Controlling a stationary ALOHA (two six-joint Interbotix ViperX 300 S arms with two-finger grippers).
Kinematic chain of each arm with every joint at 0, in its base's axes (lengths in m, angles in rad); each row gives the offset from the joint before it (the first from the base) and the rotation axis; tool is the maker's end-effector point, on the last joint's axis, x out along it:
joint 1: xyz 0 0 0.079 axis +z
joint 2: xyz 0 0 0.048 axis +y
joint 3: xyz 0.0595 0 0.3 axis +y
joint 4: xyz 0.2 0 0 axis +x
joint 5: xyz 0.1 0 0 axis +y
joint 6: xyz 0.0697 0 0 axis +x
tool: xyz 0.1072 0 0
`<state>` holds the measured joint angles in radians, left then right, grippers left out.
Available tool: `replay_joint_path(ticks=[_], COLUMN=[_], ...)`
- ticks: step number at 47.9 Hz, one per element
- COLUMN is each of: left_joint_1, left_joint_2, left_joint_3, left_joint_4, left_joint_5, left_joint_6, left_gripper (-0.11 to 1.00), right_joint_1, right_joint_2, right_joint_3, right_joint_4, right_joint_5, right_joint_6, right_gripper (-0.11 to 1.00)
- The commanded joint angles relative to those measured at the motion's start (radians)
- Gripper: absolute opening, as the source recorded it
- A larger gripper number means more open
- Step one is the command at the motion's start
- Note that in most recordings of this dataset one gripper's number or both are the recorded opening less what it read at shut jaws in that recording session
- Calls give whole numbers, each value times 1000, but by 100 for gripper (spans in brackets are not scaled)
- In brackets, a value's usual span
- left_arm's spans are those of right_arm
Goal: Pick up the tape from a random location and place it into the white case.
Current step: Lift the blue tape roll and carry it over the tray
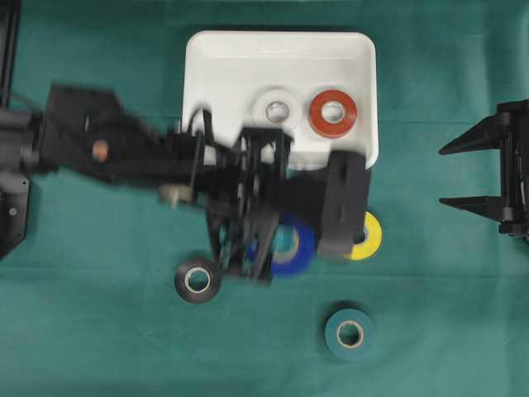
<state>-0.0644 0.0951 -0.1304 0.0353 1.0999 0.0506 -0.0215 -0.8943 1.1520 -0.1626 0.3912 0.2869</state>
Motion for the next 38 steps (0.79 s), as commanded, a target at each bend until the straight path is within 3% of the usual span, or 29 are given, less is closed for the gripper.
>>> replay_joint_path(ticks=[1, 23, 38], left_joint_1=[44, 241, 327], left_joint_2=[-44, -64, -64], left_joint_3=[-14, 14, 17], left_joint_4=[-2, -2, -3], left_joint_5=[-11, -17, -28], left_joint_6=[3, 5, 5], left_gripper=[22, 22, 22], right_joint_1=[2, 2, 2], right_joint_2=[6, 6, 8], right_joint_3=[-25, -26, -26], right_joint_4=[-5, -14, -14], right_joint_5=[-3, -5, -3], right_joint_6=[-2, 0, 0], right_gripper=[82, 82, 82])
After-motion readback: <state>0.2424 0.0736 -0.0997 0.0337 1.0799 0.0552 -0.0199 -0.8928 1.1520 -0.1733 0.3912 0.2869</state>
